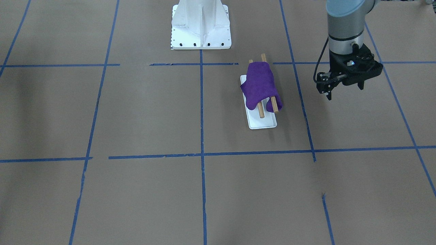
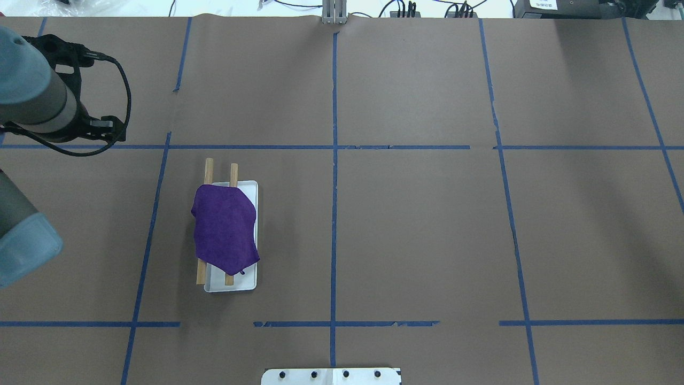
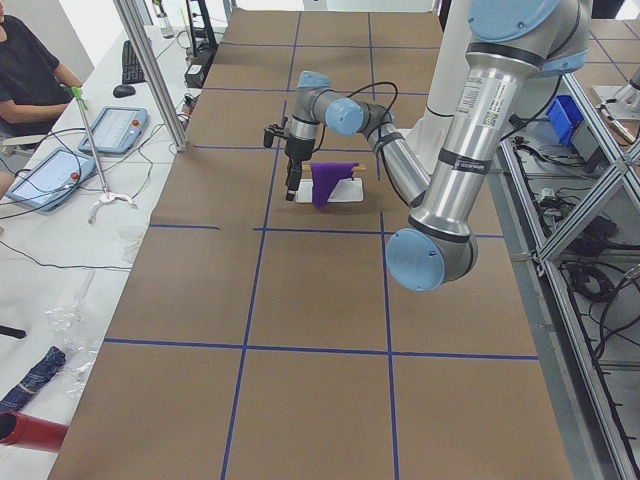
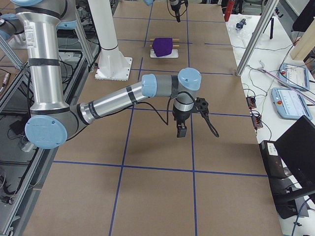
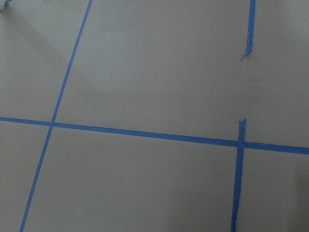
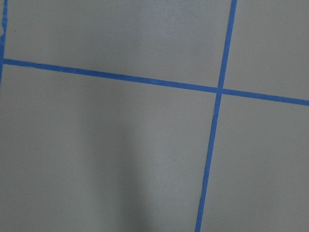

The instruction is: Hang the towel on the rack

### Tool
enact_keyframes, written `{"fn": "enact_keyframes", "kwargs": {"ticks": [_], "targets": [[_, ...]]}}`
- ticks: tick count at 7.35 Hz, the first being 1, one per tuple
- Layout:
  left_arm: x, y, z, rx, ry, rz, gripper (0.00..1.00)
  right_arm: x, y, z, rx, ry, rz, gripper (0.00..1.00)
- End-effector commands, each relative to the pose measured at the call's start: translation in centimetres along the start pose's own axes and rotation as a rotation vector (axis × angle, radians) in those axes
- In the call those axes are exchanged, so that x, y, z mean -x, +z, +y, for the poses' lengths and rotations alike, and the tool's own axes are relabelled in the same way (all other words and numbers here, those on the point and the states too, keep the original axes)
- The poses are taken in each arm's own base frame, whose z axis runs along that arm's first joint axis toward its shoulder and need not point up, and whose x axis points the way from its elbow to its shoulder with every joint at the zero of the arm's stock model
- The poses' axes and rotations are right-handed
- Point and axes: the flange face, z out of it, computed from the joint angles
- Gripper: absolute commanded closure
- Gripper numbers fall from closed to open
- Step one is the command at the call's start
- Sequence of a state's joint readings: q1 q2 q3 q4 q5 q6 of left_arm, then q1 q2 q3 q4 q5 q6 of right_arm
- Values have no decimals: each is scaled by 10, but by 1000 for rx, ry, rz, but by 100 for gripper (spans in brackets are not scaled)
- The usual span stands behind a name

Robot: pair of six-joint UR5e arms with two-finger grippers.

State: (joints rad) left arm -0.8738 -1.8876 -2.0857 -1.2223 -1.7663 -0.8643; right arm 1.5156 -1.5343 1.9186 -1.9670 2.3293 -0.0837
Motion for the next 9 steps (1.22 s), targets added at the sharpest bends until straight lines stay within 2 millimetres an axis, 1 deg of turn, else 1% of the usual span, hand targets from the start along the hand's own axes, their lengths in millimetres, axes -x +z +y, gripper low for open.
{"fn": "enact_keyframes", "kwargs": {"ticks": [1,2,3,4,5,6,7,8,9], "targets": [[47,7,-33,34,99,113,0,-55,27,10,-19,57,-57,0],[93,15,-51,41,133,127,0,-91,55,14,-58,45,-55,0],[133,28,-70,53,172,138,0,-113,74,15,-70,44,-55,0],[179,45,-81,77,181,124,0,-118,76,17,-70,55,-62,0],[219,58,-85,92,203,134,0,-119,77,20,-69,58,-62,0],[272,70,-82,113,228,136,0,-119,77,19,-71,57,-63,0],[323,82,-86,139,226,166,0,-116,74,18,-76,52,-63,0],[377,100,-78,170,225,168,0,-115,73,18,-78,51,-67,0],[406,107,-67,180,235,166,0,-113,72,17,-81,49,-83,0]]}}
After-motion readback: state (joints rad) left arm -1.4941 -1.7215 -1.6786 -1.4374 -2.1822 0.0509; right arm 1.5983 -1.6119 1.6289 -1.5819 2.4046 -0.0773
